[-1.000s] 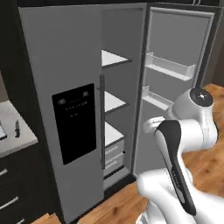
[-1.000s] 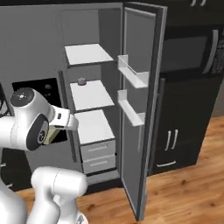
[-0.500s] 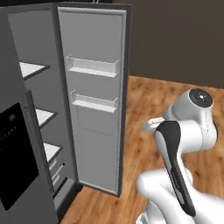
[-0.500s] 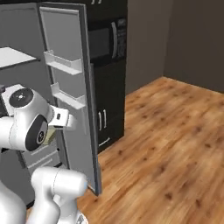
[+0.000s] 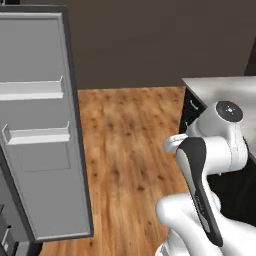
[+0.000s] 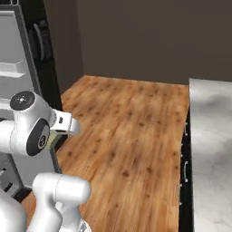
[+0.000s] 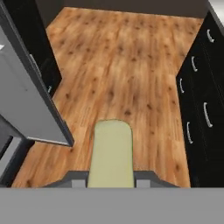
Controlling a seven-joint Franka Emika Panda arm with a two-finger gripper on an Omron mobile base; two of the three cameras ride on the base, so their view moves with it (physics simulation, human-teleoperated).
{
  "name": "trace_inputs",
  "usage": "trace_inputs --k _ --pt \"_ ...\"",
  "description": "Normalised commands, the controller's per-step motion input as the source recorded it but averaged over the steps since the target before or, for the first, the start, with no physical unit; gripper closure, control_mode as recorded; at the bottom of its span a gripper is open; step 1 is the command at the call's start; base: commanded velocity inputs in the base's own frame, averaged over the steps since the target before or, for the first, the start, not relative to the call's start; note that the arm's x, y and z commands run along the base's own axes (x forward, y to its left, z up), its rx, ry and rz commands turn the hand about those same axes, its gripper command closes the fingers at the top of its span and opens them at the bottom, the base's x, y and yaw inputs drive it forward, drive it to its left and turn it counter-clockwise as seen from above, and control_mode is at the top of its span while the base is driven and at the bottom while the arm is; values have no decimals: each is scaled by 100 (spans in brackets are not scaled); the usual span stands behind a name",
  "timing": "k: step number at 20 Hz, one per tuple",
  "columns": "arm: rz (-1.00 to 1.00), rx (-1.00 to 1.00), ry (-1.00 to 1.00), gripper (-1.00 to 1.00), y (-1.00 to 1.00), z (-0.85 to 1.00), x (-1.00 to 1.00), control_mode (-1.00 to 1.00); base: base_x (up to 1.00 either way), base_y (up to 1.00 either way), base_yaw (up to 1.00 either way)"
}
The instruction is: Retrieve the butter from the fridge and place it on a plate on the dining table. Then retrieve the butter knife by the fridge and place it near the plate.
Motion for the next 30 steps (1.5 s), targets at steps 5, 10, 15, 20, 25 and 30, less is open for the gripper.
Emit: trace_inputs --k 5,10,15,20,25,30 --pt "0 0 0 100 0 0 0 100 -63 -8 -71" --pt "0 0 0 100 0 0 0 100 -69 -22 -66" --pt "0 0 0 100 0 0 0 100 -16 3 -35" --pt "0 0 0 100 0 0 0 100 68 13 16" --pt "0 0 0 100 0 0 0 100 67 -12 41" --pt "0 0 0 100 0 0 0 100 52 -48 44"
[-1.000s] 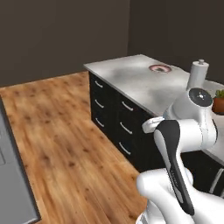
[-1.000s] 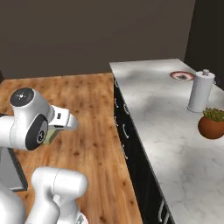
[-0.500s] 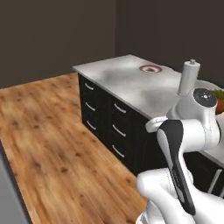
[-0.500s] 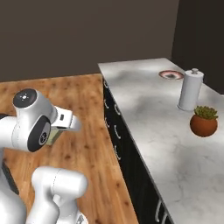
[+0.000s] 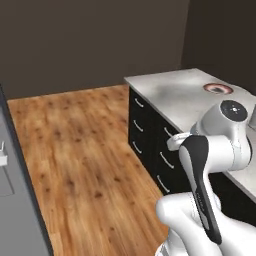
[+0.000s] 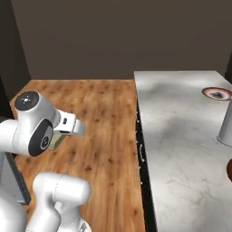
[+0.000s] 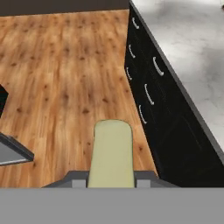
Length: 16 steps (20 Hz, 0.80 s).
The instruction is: Retrieve the butter from the fridge and place it on a plate on the dining table. Then retrieve the butter knife by the fridge and place it near the plate.
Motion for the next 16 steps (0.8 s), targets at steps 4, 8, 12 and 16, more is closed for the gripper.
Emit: trace_inputs --k 4,8,12,16 --pt "0 0 0 100 0 0 0 100 36 -43 33" --pt "0 0 0 100 0 0 0 100 31 0 2" --pt "0 0 0 100 0 0 0 100 88 0 -1" --pt "0 0 0 100 0 0 0 100 100 0 0"
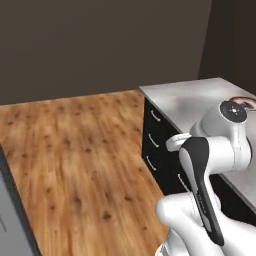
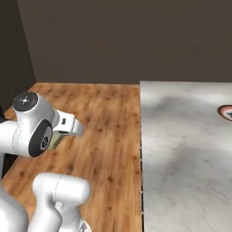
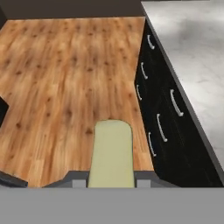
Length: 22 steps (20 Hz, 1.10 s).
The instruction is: Retrieve the butter from the fridge and place it on a plate on the dining table. Then retrieve the butter knife by the fridge and place it near the plate.
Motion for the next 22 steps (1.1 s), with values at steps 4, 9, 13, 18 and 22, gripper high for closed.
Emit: trace_inputs --k 4,9,13,18,22 --pt "0 0 0 100 0 0 0 100 100 0 0" --pt "0 0 0 100 0 0 0 100 100 0 0" --pt "0 0 0 100 0 0 0 100 100 0 0" --pt "0 0 0 100 0 0 0 100 100 17 -2" --pt "0 0 0 100 0 0 0 100 100 30 -4"
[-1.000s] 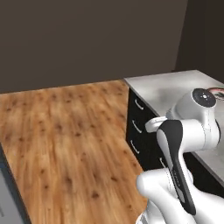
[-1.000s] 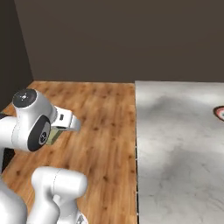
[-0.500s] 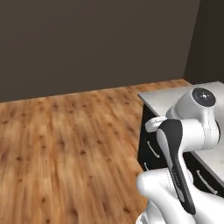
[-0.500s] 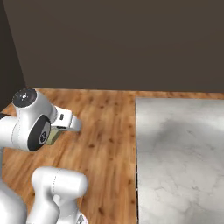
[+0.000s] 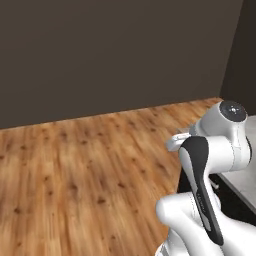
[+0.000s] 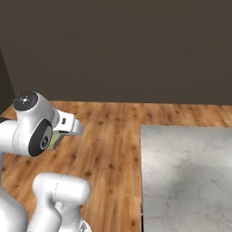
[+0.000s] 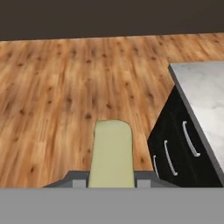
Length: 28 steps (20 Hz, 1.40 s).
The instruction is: Retrieve the butter from the fridge and place it on a plate on the dining table. Then retrieve the butter knife by the fridge and place it near the plate.
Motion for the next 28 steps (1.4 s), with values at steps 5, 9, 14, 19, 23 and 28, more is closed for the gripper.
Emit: trace_inputs --k 5,9,14,19,23,28 --pt "0 0 0 100 0 0 0 100 100 37 -8" --pt "0 0 0 100 0 0 0 100 100 56 -18" --pt "0 0 0 100 0 0 0 100 100 51 -34" --pt "0 0 0 100 0 0 0 100 100 56 -39" --pt "0 0 0 100 0 0 0 100 100 67 -50" --pt "0 0 0 100 0 0 0 100 97 51 -59"
